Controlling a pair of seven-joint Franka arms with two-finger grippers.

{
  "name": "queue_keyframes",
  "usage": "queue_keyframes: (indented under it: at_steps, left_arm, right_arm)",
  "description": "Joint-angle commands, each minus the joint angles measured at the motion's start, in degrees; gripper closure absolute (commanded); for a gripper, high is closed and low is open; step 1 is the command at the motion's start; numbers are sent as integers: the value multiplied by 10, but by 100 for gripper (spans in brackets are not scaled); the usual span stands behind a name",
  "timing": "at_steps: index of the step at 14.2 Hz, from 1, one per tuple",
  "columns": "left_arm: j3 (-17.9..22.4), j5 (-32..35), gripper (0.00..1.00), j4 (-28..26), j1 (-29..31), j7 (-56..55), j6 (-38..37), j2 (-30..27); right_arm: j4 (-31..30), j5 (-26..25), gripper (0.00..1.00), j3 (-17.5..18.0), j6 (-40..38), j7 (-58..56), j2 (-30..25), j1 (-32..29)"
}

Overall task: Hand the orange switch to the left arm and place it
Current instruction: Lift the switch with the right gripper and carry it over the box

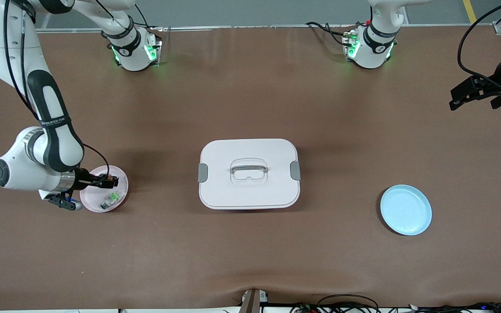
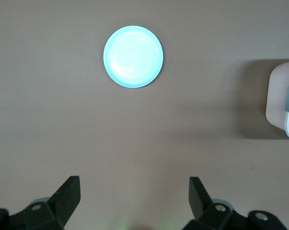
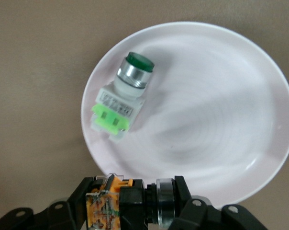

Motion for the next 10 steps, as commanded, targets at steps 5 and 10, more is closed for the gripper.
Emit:
queue_keyframes:
  at_steps: [5, 10]
  left_arm:
    - [-1, 7, 0, 1, 3, -5, -8, -3]
    - [2, 7, 0, -6, 4, -6, -8, -3]
  right_arm:
    - [121, 85, 100, 16, -211, 234, -26, 12]
    - [210, 103, 100, 18, -258, 458, -33, 80]
